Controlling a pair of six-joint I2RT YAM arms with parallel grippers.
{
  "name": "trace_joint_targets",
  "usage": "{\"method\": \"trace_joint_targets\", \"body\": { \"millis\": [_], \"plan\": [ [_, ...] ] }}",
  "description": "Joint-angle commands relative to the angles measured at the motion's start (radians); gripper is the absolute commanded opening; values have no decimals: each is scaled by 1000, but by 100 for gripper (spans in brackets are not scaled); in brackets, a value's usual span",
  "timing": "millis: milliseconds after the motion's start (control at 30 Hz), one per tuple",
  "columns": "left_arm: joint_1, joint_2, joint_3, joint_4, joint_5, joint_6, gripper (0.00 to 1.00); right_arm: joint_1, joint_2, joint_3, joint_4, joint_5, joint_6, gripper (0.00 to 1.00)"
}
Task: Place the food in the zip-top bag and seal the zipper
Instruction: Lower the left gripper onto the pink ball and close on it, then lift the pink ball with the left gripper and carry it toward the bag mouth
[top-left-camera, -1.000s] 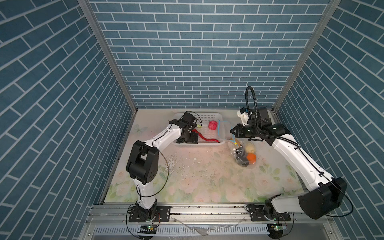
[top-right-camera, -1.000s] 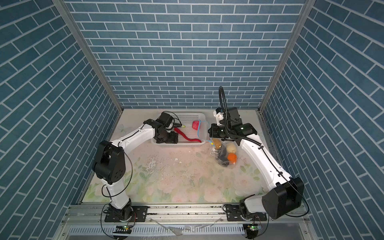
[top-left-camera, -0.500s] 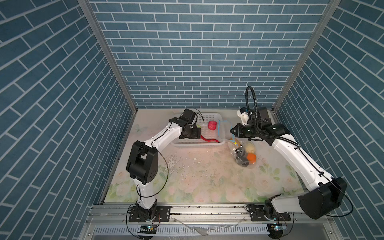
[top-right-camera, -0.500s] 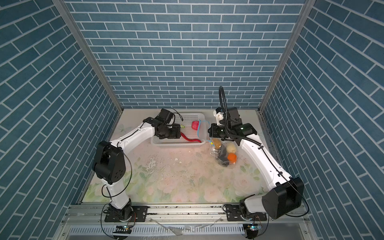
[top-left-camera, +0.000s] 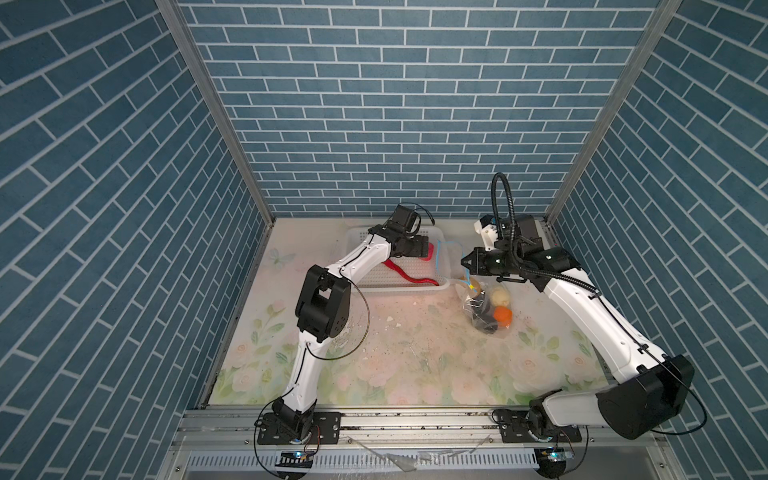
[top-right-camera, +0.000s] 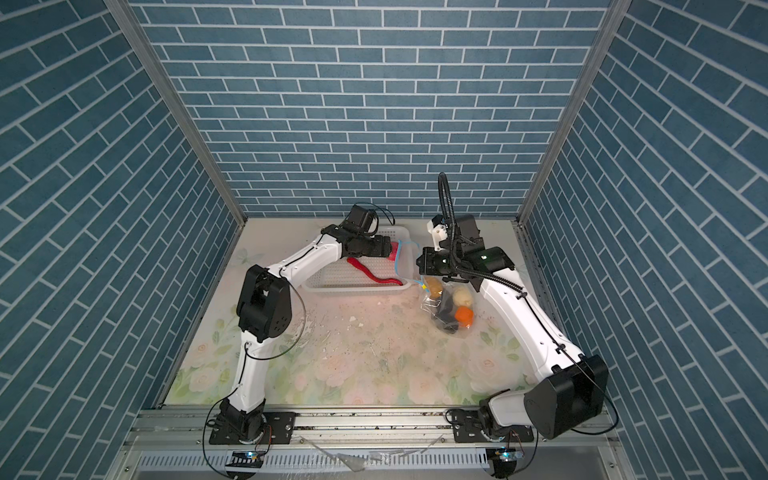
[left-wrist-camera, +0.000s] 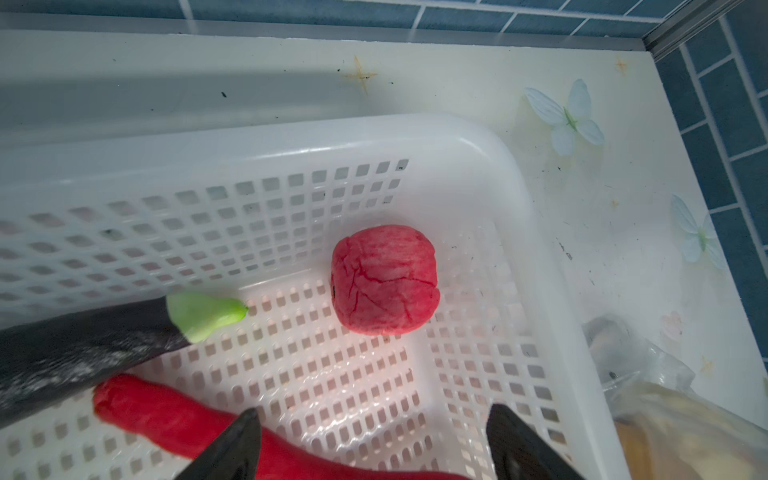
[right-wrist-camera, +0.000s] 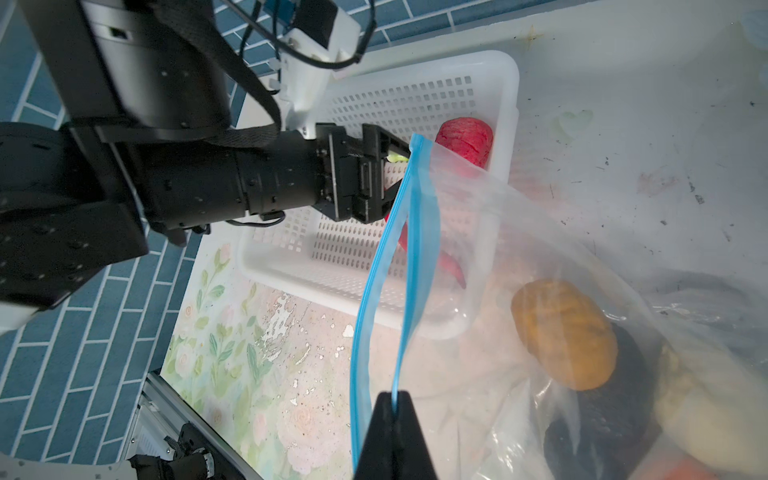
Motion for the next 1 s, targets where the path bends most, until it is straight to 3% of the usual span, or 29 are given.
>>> {"method": "trace_joint_targets", "body": {
  "millis": [0,433,967],
  "plan": [
    [-16,66,101,-46,-23,48,87,-7,-28,-14,-17,19,0,0],
    [-44,308,440,-195,-38,107,90,-14,-35,-14,-32,16,0,0],
    [-45,391,487,-124,-106,89,85,-14,-24,-24,-20,-13,7,0]
  ]
}}
